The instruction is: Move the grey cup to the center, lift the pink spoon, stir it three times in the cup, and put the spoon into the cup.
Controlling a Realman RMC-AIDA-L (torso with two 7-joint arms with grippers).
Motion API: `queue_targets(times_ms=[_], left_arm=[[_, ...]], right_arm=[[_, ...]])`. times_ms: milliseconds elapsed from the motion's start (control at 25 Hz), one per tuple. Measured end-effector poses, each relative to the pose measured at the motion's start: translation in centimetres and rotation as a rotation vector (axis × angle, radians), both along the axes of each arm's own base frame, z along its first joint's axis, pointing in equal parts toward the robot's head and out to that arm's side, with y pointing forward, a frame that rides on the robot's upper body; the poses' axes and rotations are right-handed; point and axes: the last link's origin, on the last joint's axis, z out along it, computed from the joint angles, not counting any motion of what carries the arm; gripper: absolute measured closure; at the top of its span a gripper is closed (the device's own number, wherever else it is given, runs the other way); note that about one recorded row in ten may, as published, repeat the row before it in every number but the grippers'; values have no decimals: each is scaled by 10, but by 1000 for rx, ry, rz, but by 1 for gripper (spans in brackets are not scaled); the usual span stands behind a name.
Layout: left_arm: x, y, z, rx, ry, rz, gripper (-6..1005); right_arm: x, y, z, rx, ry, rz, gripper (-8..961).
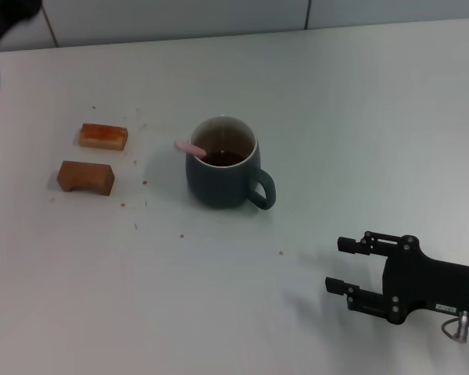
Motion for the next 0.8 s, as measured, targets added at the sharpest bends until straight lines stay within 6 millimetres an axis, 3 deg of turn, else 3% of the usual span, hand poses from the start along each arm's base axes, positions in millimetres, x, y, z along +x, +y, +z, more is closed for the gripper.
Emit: queue_targets(times_ms=[80,120,280,440,600,640,800], left_arm=[[0,0,0,0,0,0,557],[-21,-27,-14,120,78,-26,557],[-44,-54,-30,220,250,-38,555],[-76,-97,-42,304,464,-40,553],[-90,-117,-44,306,505,-13,552],[-99,-131,-46,278,526,3,551],[-108,-146,-50,213,560,-4,549]], right_arm=[[0,0,0,2,-3,-1,328],[1,1,0,4,-6,-4,328],[3,0,0,7,-11,-9,329],[5,0,2,19,-11,-18,329],[6,-2,3,21,-12,-24,329],[7,-2,3,22,-11,-27,329],[9,-5,3,27,-14,-32,329]])
